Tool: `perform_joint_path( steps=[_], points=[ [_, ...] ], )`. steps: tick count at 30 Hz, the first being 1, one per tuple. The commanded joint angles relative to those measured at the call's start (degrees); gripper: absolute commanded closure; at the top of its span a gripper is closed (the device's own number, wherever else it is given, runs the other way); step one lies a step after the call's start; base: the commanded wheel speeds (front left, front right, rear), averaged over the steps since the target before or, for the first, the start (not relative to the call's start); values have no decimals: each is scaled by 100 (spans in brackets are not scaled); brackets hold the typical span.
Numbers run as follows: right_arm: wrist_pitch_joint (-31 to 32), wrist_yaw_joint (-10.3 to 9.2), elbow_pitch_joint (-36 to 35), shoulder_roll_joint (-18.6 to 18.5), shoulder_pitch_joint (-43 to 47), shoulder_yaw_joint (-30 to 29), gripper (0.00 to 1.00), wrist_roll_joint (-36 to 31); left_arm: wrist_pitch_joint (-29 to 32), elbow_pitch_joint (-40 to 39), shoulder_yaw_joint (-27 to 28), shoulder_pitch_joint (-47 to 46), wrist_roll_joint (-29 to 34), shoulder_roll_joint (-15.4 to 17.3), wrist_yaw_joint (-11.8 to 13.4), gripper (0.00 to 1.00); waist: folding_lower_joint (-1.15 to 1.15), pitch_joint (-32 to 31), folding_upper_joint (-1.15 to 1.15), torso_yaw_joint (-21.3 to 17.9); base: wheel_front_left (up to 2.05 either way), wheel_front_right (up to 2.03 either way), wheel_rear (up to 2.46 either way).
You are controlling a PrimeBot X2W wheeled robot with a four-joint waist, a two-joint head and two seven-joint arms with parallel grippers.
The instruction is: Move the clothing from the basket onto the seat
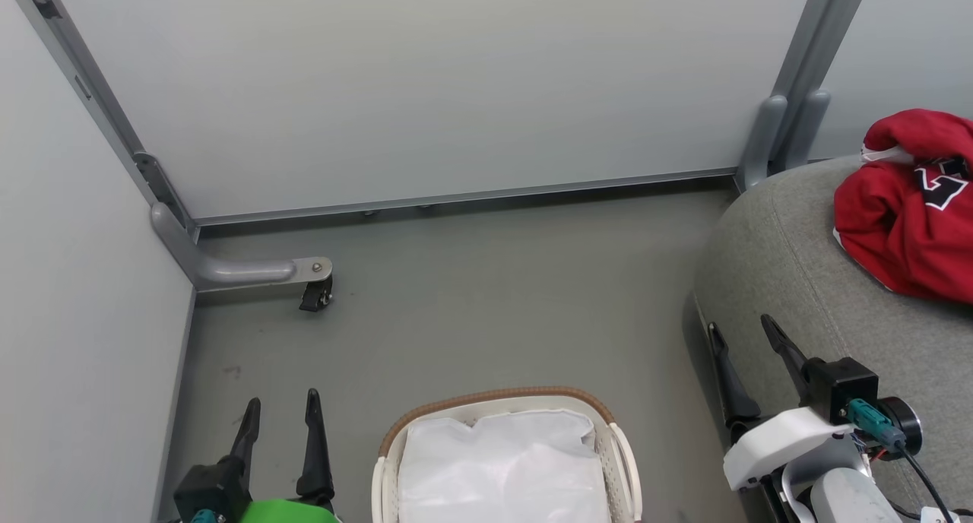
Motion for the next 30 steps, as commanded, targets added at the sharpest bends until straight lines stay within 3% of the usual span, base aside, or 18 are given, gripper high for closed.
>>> perform_joint_path(
  steps=[1, 9, 10, 14, 30],
  points=[
    [-11, -8, -27, -21, -4, 6, 0, -17, 4, 16, -5, 10, 29, 4, -3, 0, 0, -7, 0, 5, 0, 0, 0],
    [-11, -8, -25, -20, 48, 38, 0, 39, 4, 16, 3, -4, -6, 4, 35, 0, 0, -17, 0, 4, 0, 0, 0],
    [-11, -7, -30, -21, 36, 49, 100, 49, 4, -9, -2, -7, -26, 4, 23, 100, 0, -14, 0, -1, 0, 0, 0],
    [14, 0, 153, 34, 68, 40, 100, 71, 5, 157, -24, 15, -52, -2, 5, 100, 0, -16, 0, 2, 0, 0, 0],
    [468, -1, -3, 22, 74, -137, 100, 1828, 411, 142, 234, -208, -1648, 43, -162, 100, 0, -9, 0, -41, 0, 0, 0]
  ],
)
